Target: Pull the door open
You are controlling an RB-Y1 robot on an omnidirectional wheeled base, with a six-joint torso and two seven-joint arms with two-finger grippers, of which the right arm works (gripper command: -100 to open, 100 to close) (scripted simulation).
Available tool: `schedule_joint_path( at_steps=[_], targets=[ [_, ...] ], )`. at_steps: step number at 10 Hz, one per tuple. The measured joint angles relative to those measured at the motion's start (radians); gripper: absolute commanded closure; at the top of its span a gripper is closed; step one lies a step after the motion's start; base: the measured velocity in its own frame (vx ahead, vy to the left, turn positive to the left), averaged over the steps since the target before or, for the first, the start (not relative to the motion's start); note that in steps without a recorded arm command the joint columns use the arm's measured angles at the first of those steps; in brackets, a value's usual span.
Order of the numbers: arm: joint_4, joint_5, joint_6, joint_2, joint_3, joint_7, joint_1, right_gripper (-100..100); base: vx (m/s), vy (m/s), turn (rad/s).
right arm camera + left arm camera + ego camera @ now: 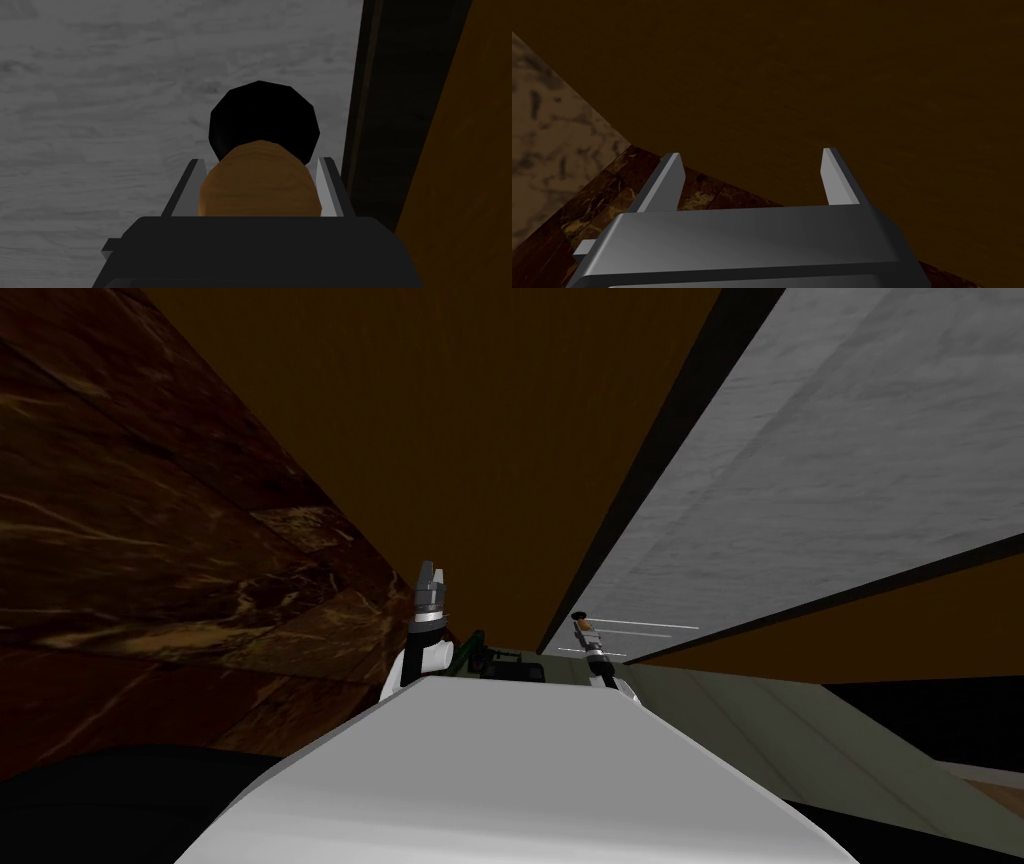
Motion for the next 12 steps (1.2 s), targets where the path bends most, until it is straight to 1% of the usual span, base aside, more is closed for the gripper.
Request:
schedule_joint_path(
  at_steps=[6, 11, 12],
  targets=[
    [0.005, -0.037, 0.001, -0.007, 0.025, -0.127, -0.008, 100, -0.029, -0.012, 0.022],
    [0.010, -0.081, 0.004, -0.015, 0.054, -0.261, -0.018, 100, -0.036, -0.013, 0.023],
    [0.005, -0.084, 0.007, -0.015, 0.057, -0.281, -0.016, 100, -0.021, -0.012, 0.017]
  ],
)
